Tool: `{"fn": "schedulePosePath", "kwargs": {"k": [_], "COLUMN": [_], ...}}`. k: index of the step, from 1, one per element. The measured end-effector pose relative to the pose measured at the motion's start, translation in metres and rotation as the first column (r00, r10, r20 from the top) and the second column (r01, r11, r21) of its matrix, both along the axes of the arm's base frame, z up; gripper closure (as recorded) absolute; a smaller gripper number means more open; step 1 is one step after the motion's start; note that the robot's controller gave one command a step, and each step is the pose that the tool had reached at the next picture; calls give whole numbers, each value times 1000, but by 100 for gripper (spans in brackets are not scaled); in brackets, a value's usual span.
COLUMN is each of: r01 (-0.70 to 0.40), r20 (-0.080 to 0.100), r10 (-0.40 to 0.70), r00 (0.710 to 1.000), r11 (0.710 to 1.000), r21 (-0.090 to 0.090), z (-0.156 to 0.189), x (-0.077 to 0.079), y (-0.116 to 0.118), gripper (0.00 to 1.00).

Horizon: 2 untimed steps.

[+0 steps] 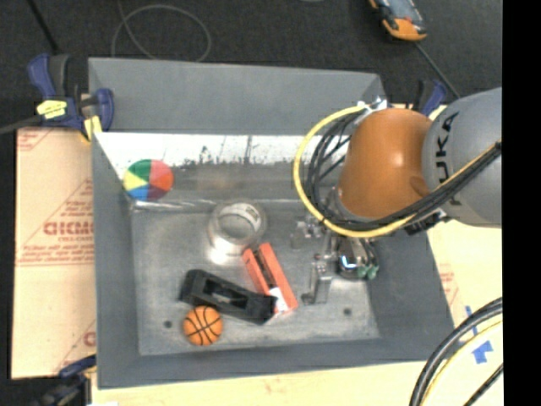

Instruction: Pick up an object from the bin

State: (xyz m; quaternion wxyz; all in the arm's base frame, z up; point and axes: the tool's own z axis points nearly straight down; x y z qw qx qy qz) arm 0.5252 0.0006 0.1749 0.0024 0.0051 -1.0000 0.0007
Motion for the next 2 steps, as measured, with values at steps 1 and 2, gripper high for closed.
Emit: {"fn": "schedulePosePath", "kwargs": {"k": [1,2], "r01": [0,-57], "r20": [6,13], "r10": [0,57], "r00": [1000,998], "r11": [1000,998], "r21": [0,-2], "z": [4,-28], "x": [1,3], "y": [0,32], "gripper": [0,0]}}
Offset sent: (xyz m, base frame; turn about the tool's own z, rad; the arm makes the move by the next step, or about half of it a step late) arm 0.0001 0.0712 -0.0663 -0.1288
